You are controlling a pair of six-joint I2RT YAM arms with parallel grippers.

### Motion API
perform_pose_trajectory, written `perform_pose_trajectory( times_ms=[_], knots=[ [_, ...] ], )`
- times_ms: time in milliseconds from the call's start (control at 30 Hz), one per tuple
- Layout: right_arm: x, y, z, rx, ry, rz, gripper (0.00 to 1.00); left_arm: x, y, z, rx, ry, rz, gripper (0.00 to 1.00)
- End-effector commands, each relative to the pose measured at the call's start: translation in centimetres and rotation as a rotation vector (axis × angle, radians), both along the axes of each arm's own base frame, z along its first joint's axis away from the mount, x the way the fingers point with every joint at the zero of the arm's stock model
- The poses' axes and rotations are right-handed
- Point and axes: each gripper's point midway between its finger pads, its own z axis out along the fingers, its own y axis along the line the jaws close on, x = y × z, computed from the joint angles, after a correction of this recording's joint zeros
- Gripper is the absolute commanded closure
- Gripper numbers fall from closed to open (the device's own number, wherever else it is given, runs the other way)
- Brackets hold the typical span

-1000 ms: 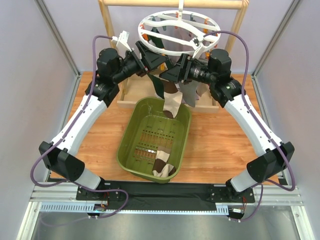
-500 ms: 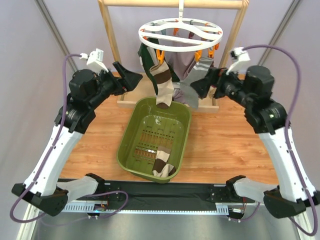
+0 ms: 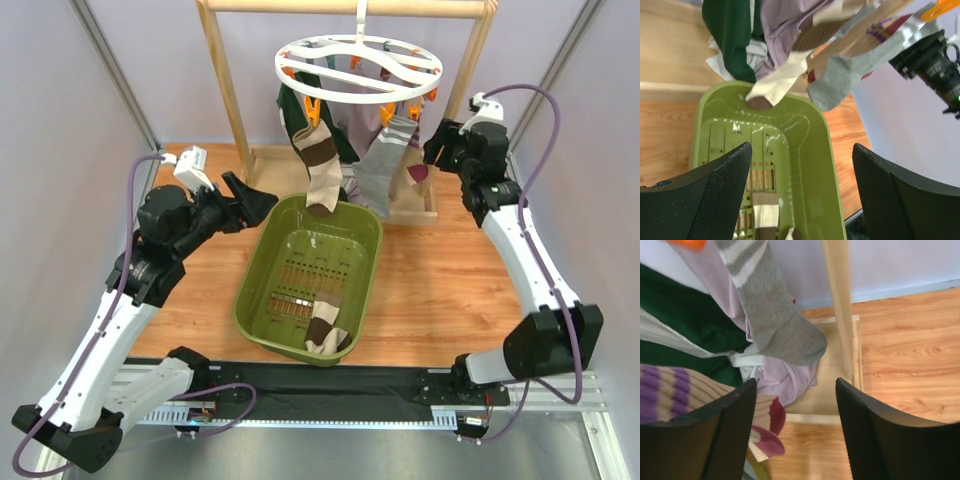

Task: Clip the socks to the hanger
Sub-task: Rotate the hanger at the clothesline.

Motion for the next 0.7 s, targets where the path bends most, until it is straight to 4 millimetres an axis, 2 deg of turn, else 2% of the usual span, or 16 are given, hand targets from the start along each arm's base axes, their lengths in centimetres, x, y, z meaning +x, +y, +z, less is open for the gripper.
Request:
perform_pose_trajectory(
  times_ms=[0, 67, 133, 167, 200, 233, 267, 333, 400, 433, 467, 533, 567, 667],
  knots=[
    [2.6, 2.5, 4.9, 0.000, -0.179, 0.123, 0.41, -0.8, -0.1, -1.2, -0.002, 0.008, -0.029, 0.13],
    [2.3, 5.4, 4.3, 0.048, -0.138, 0.215, 0.46, -1.0, 0.1, -2.7, 0.031, 0.036, -0.033, 0.12],
    [1.3, 8.0, 3.7, 0.039, -0.130, 0.288, 0.45, -1.2, 0.3, -3.8, 0.048, 0.058, -0.028, 0.13],
    [0.2, 10.7, 3.4, 0.038, -0.127, 0.341, 0.42, -1.3, 0.3, -4.2, 0.054, 0.067, -0.029, 0.13],
    [-0.9, 11.5, 4.6, 0.041, -0.171, 0.357, 0.41, -1.4, 0.3, -4.5, 0.054, 0.074, -0.033, 0.13],
    [-2.3, 13.8, 3.6, 0.053, -0.156, 0.410, 0.39, -1.5, 0.2, -4.9, 0.053, 0.083, -0.038, 0.13],
    [-3.3, 14.7, 4.8, 0.066, -0.198, 0.435, 0.38, -1.6, 0.2, -5.1, 0.052, 0.089, -0.041, 0.13],
    [-4.5, 16.3, 4.7, 0.082, -0.200, 0.454, 0.37, -1.7, 0.1, -5.7, 0.048, 0.106, -0.043, 0.13],
    [-6.0, 19.4, 5.2, 0.120, -0.198, 0.543, 0.36, -1.9, 0.3, -6.0, 0.049, 0.118, -0.037, 0.13],
    [-6.8, 21.0, 6.4, 0.134, -0.215, 0.592, 0.36, -1.9, 0.4, -6.3, 0.054, 0.128, -0.033, 0.13],
    [-6.7, 22.2, 5.8, 0.122, -0.192, 0.628, 0.36, -2.1, 0.4, -6.3, 0.051, 0.129, -0.032, 0.13],
    [-7.4, 24.1, 6.2, 0.119, -0.186, 0.694, 0.36, -2.3, 0.5, -6.4, 0.048, 0.139, -0.027, 0.13],
    [-7.5, 24.6, 7.1, 0.120, -0.186, 0.709, 0.35, -2.3, 0.5, -6.3, 0.044, 0.139, -0.029, 0.13],
    [-8.3, 24.4, 8.4, 0.132, -0.202, 0.725, 0.30, -2.6, 0.0, -5.9, 0.028, 0.133, -0.058, 0.13]
  ],
)
